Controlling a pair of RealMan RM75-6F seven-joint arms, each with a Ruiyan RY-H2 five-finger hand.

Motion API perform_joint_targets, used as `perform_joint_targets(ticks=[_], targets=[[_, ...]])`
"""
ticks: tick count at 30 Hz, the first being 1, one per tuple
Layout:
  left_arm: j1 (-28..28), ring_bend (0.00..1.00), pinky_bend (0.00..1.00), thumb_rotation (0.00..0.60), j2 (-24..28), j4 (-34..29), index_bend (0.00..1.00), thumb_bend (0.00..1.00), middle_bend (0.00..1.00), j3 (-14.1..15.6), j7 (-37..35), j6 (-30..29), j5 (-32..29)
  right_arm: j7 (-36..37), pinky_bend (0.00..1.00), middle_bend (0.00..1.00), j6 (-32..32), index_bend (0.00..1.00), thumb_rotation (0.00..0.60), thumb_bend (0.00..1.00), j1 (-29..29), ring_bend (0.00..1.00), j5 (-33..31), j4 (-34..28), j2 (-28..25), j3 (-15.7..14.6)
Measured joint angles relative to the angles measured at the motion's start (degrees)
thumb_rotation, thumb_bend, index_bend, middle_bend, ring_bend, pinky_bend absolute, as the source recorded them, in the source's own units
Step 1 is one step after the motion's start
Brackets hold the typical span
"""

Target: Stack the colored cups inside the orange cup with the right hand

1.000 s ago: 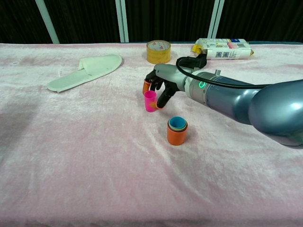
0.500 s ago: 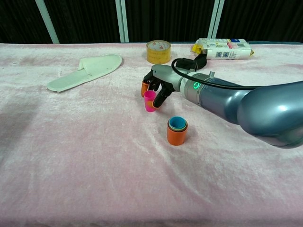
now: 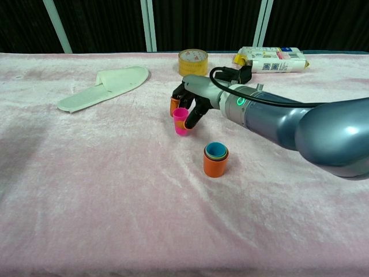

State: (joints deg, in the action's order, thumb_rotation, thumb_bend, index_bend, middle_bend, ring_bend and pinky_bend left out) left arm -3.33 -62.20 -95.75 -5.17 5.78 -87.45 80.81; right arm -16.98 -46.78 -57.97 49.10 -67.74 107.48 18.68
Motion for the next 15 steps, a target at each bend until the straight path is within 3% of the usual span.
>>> perform_joint_targets(ticks=[5,15], targets=[[0.0,0.00,0.01,0.600,0.0,0.0,0.07,0.34,0.05,0.0,0.2,0.0,0.0,-2.6,0.26,0.47,-2.8,0.51,0.600,0.33,1.7,0.27,0.9,-9.2,-5.1,-0.9],[0.1,0.00,0.01,0.600,-0.1,0.0,0.07,0.34,0.05,0.1,0.3,-0.3,0.2,-10.0,0.26,0.47,-10.4,0.51,0.600,0.33,7.1,0.27,-1.1,-37.2,-21.4,-3.9]])
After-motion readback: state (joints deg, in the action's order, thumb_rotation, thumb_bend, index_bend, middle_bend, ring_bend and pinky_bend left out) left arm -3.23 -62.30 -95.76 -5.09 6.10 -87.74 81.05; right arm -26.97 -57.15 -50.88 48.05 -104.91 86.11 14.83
